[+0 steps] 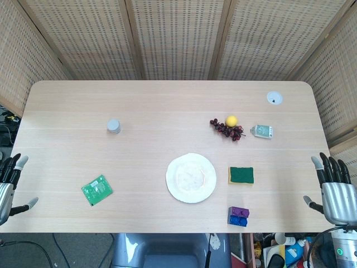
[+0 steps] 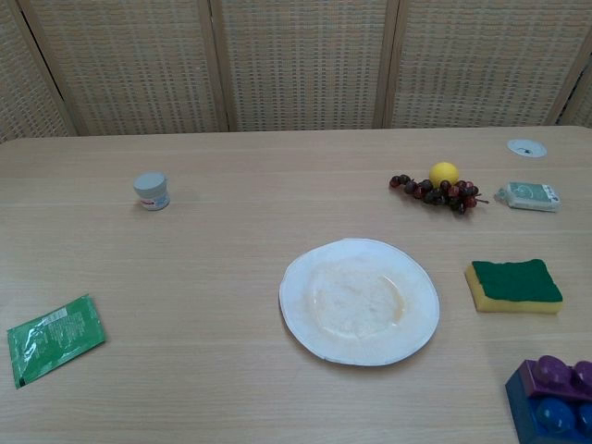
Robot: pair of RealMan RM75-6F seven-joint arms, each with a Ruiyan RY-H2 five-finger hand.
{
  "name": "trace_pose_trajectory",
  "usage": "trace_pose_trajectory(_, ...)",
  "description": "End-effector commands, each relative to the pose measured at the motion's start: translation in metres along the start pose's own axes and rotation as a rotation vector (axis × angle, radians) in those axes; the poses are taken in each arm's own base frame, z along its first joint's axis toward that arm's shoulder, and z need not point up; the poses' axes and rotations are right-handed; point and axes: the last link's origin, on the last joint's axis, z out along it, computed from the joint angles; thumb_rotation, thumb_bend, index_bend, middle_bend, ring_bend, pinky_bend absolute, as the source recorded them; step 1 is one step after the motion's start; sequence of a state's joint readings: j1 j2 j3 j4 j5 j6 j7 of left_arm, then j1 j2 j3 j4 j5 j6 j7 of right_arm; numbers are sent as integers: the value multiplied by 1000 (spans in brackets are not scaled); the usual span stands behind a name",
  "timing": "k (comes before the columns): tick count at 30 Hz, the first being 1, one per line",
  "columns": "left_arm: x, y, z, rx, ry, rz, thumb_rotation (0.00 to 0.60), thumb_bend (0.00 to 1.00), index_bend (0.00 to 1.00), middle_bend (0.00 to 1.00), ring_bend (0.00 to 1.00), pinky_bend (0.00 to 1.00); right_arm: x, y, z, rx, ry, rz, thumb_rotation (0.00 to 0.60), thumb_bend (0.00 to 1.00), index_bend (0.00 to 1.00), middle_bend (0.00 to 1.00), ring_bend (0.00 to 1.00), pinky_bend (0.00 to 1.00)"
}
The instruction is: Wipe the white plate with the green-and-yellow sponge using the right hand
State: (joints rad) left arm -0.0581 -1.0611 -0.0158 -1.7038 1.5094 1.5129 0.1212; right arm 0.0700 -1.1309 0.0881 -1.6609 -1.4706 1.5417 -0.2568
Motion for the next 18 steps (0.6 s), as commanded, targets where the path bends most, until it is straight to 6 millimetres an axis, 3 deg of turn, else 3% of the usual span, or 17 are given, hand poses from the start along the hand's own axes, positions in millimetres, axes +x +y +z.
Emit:
trace_pose_trajectory(1,0,0,0,-1,-1,1,600,0,0,0,0,0,0,0,0,4,-1,0,600,0,0,0,0,0)
trace_pose_trajectory(8,1,1,-1,-9,8,-4,600,0,0,0,0,0,-2,-4,1,44,-11,60,600,0,0,0,0,0)
trace_pose_trajectory(15,0,1,2,-11,5,3,600,0,0,0,0,0,-27,-22,16,181,-158,165,600,0,0,0,0,0)
trace_pose_trajectory(18,-4,1,4,-9,-11,11,600,0,0,0,0,0,-45,-46,34,289,-220,95,600,0,0,0,0,0)
